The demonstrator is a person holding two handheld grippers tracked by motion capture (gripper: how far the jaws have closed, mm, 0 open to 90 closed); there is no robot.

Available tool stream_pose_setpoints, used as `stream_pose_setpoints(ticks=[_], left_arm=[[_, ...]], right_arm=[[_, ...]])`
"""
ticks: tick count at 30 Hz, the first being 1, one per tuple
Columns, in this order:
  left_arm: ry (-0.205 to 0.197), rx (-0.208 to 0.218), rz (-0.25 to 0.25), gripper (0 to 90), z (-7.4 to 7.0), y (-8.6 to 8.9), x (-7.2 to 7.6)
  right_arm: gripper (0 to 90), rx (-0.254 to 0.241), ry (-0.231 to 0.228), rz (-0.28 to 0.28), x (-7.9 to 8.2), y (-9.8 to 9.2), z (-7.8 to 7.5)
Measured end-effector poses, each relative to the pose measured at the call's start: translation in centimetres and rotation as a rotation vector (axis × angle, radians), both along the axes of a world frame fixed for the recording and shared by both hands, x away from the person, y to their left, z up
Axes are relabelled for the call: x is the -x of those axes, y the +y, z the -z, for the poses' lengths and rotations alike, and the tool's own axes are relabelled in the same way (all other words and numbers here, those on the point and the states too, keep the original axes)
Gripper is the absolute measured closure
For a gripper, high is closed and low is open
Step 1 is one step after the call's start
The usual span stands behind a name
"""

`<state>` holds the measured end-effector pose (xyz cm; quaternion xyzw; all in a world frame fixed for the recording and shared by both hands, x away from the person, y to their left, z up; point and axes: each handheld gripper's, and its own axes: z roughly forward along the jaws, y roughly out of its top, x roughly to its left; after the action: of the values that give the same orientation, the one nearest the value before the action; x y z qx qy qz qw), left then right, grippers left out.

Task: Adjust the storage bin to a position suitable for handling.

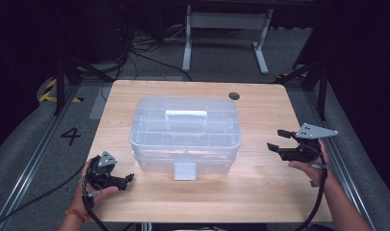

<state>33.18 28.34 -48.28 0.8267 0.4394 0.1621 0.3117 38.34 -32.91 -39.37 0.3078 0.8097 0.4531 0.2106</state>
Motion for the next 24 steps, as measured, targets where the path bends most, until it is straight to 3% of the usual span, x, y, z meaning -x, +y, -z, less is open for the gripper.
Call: stream_pose_setpoints(ticks=[18, 24], left_arm=[[0.0, 0.0, -0.001, 0.4, 0.0, 0.0, 0.0], [0.0, 0.001, -0.001, 0.4, 0.0, 0.0, 0.0]], right_arm=[[33.1, -0.011, -0.062, -0.018, -2.1, 2.8, -3.2], [33.5, -0.021, -0.062, -0.021, -2.7, 3.6, -4.0]])
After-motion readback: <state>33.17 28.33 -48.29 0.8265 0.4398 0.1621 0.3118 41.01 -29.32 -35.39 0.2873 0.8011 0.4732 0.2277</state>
